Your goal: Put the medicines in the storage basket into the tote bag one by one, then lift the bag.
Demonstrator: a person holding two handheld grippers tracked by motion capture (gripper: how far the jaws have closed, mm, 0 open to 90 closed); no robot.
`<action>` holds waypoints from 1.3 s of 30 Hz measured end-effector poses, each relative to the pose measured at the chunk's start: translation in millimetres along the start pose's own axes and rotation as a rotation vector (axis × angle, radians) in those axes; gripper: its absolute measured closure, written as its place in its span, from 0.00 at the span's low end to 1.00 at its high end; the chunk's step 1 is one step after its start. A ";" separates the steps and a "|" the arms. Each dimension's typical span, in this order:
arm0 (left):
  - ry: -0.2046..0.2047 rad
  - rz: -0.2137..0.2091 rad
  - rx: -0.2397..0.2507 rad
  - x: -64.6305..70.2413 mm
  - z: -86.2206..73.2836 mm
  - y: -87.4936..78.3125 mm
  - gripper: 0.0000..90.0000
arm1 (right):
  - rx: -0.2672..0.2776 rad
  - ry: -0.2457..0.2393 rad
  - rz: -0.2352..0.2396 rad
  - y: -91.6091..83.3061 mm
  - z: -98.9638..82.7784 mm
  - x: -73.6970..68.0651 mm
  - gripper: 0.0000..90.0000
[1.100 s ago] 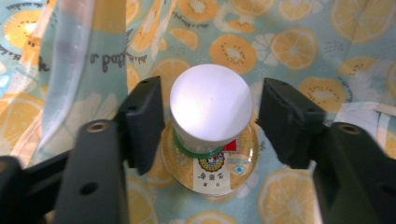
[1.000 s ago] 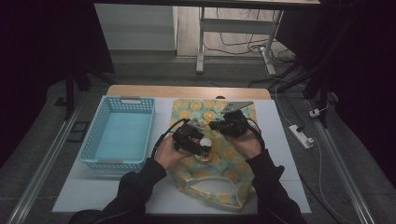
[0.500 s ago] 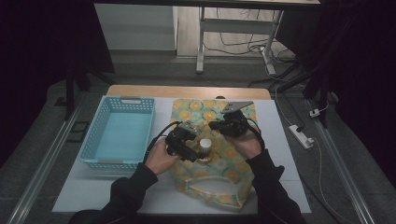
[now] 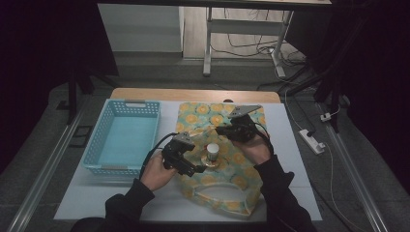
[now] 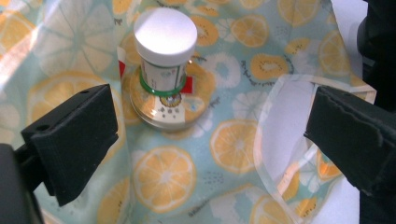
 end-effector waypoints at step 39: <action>0.063 -0.022 -0.127 35.6 -35.6 42.4 0.00 | -0.004 -0.006 0.006 1.8 -0.2 -3.8 0.99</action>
Point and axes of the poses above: each handheld gripper's, and its own axes: y roughly forward along the jaws, z roughly out of its top, x roughly to its right, the point moved 9 cm from there along y, roughly forward along the jaws, and after that the axes turned 5 degrees about -x, right-handed, at the moved point
